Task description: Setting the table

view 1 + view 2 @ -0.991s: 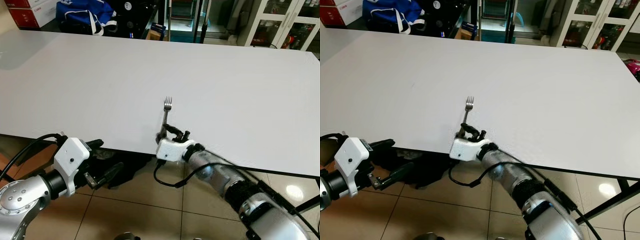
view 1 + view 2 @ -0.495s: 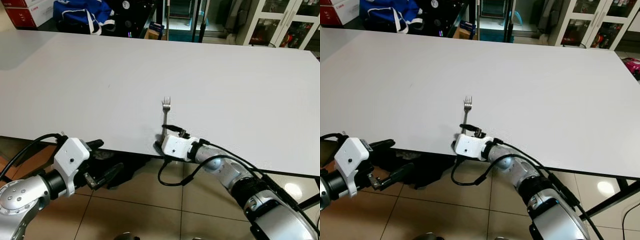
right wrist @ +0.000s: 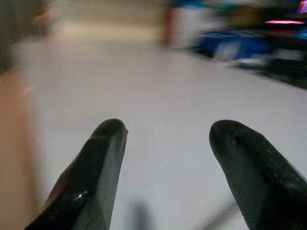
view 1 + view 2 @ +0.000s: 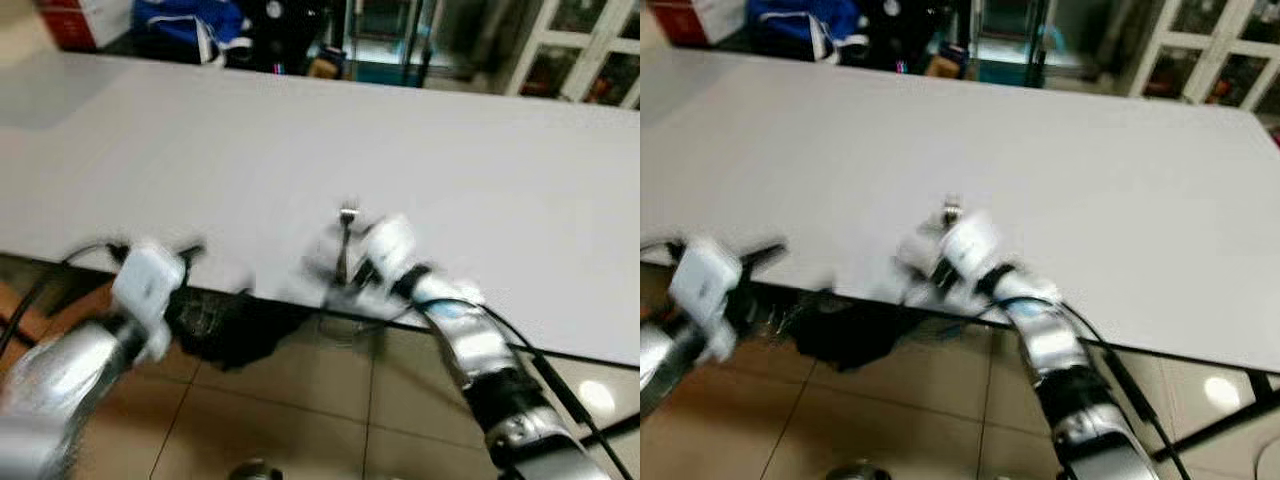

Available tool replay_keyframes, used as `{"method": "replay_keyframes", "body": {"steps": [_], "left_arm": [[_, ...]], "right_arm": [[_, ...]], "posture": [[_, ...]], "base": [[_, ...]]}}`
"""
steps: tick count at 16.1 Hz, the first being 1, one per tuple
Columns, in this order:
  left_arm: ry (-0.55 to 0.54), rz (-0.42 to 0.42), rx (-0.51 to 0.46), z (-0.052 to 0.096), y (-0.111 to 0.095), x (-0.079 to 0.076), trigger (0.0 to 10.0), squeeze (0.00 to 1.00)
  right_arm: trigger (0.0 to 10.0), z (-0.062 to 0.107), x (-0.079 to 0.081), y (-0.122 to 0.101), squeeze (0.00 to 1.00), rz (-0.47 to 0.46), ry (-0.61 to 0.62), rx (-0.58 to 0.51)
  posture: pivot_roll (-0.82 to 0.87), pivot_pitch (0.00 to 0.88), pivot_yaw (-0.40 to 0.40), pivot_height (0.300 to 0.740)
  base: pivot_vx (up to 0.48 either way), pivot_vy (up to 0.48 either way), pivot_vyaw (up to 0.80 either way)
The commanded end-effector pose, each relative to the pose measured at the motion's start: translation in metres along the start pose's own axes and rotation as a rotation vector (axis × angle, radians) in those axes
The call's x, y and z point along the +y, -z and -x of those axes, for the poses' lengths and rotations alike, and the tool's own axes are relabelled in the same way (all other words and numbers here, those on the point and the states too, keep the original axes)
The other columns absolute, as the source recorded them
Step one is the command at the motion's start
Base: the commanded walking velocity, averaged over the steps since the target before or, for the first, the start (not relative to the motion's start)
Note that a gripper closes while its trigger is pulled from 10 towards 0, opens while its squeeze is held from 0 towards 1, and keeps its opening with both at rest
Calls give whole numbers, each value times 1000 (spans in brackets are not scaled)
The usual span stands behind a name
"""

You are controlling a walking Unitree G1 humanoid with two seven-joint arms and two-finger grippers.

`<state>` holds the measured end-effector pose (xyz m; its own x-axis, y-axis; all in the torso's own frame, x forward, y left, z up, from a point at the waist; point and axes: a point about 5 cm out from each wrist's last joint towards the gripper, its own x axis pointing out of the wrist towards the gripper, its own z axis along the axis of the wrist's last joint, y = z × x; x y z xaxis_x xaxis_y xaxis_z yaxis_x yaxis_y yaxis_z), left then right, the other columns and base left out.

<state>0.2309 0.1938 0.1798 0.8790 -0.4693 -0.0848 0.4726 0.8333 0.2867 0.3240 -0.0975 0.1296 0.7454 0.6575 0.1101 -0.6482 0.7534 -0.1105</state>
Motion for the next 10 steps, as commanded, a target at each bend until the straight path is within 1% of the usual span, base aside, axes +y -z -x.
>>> {"method": "replay_keyframes", "body": {"steps": [1, 2, 3, 4, 5, 6, 8, 9, 10], "left_arm": [[-137, -49, 25, -12, -2, 6, 10000, 0], [-173, -57, 24, -16, -4, 8, 10000, 0], [-257, -13, -32, -27, -14, 11, 10000, 0], [-322, 16, -55, -34, -18, 13, 10000, 0], [-331, 22, -37, -37, -15, 12, 10000, 0], [-316, 15, -14, -37, -10, 7, 10000, 0], [-299, -21, 2, -36, -8, 0, 10000, 0], [-309, -15, 11, -35, -8, -5, 10000, 0], [-319, -8, 20, -34, -6, -8, 10000, 0]], "right_arm": [[10000, 19, -27, -10, 0, -100, 266, -50], [10000, 25, -32, -12, 0, -128, 325, -59], [10000, 44, -41, -11, 0, -151, 491, -48], [10000, 67, -44, -3, 0, -101, 646, 64], [10000, 73, -39, -2, 0, -133, 681, 55], [10000, 79, -35, 1, 0, -159, 738, 53], [10000, 82, -30, 0, 0, -119, 766, 92], [10000, 83, -24, -1, 0, -126, 773, 108], [10000, 83, -20, 1, 0, -190, 816, 122]], "posture": [[91, 44, 1, 740], [85, 44, 2, 740], [65, 46, 9, 740], [56, 45, 12, 740], [48, 45, 14, 740], [45, 47, 13, 740], [49, 47, 9, 740], [64, 43, 9, 740], [63, 41, 15, 740]], "base": [[0, 480, 0], [0, 480, 0], [0, 480, 0], [0, 480, 0], [0, 480, -438], [0, 480, -769], [0, 480, -775], [0, 480, -781], [0, 480, -788]]}}
